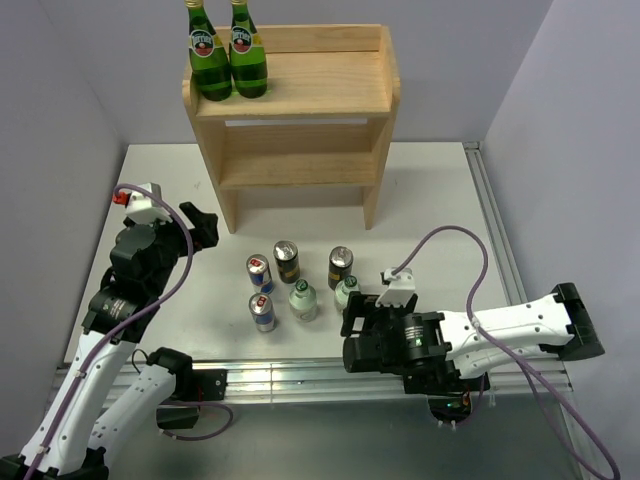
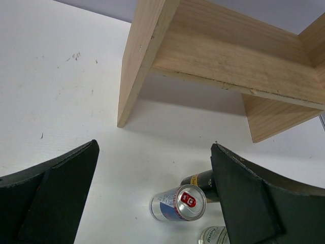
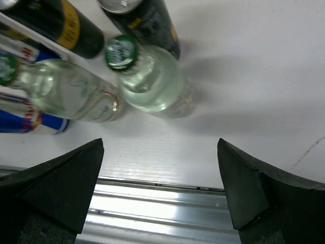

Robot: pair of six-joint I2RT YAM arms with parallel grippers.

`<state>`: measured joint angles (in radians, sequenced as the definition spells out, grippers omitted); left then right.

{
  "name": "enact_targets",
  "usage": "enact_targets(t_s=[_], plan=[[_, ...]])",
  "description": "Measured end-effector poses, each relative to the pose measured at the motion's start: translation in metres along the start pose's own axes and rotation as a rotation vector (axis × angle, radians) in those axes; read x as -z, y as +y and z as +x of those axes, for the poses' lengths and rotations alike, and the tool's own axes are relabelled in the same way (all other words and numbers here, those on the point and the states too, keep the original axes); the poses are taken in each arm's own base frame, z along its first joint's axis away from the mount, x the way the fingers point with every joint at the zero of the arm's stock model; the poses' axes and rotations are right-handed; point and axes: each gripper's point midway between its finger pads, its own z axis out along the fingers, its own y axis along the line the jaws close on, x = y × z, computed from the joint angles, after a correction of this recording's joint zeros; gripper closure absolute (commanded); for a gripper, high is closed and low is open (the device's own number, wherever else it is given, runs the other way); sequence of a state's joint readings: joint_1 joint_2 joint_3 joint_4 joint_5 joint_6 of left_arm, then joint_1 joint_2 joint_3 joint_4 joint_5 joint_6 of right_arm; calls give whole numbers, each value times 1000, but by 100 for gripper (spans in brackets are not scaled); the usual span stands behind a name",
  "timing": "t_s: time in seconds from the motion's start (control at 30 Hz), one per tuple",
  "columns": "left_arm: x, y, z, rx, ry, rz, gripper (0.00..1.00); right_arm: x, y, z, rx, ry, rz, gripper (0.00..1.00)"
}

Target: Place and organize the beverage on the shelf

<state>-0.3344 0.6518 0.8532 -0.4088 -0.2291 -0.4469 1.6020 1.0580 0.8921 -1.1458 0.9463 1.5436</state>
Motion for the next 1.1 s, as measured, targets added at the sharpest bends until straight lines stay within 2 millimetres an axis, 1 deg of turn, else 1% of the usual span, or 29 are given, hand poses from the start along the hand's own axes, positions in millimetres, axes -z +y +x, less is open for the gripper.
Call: enact_targets(t_s=[0.07,0.2,0.27,0.4,0.5,0.57,0.77,0.97,1.1], plan=[[0,0,0,-1,1,1,1,-8,-12,12,-9,-10,17,0],[0,0,0,-2,0,4,1,-25,-29,28,-23,-34,7,0],[1,0,-1,-8,-2,6,1,-39,-30,38,-46,-32,-25,0],[3,-1,-3,-8,-11,11,1,-70,-37,52,-73,-29,-21,0],[4,-1,-3,-11,-16,13,1,-84,-32,54,-61,-33,-25,0],[5,-1,-4,-10,-20,14,1,-91,-19,52,-63,-47,-50,0],[5,0,-4,-10,-24,14,1,-102,-2,53,-39,-61,-78,0],[5,-2,-4,-10,-19,25,1,-109,9,48,-22,-107,-93,0],[5,-2,-4,-9,-18,26,1,-120,8,45,9,-153,-74,0]])
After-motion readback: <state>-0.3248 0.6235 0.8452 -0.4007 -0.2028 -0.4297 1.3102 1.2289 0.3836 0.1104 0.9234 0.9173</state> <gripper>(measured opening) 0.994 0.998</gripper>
